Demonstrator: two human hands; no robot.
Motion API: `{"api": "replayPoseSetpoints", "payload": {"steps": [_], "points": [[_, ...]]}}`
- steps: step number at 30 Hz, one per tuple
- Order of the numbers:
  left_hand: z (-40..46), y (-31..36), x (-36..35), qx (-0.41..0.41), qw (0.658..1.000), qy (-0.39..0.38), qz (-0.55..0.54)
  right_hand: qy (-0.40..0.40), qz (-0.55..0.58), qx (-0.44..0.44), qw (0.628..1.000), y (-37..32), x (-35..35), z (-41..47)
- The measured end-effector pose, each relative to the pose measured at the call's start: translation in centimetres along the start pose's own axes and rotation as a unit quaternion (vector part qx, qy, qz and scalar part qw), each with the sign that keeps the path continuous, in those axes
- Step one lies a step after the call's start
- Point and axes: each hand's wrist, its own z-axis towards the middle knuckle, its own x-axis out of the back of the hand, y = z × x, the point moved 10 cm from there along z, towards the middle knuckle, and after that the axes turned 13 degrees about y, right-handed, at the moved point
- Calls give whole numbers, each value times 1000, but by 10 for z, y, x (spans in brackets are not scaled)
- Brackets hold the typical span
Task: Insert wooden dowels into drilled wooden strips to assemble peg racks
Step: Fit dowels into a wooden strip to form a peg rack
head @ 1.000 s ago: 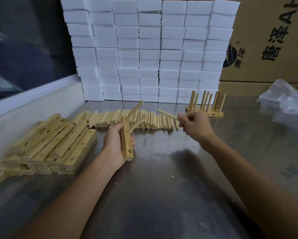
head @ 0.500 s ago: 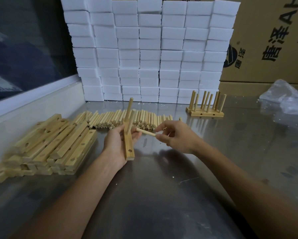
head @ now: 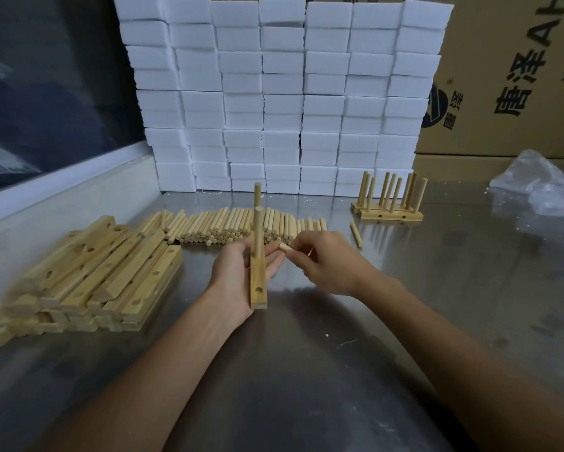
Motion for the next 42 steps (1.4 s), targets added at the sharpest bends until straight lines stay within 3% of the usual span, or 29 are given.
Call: {"api": "replayPoseSetpoints", "payload": {"steps": [14, 25, 28, 32, 38, 42], "points": [[0, 3, 6, -13, 1000, 18, 16, 92, 69, -43, 992, 1, 22, -1], [9, 12, 16, -41, 997, 63, 24, 59, 144, -63, 986, -7, 26, 1], [11, 17, 20, -47, 996, 77, 18, 50, 256, -140, 955, -1, 23, 1], [11, 20, 23, -57, 995, 83, 17, 49, 420, -227, 877, 0, 20, -3], [7, 16, 15, -57, 996, 60, 14, 71, 501, -303, 808, 10, 13, -8], [5, 15, 13, -52, 997, 52, 14, 82, 510, -314, 797, 15, 7, -9]]}}
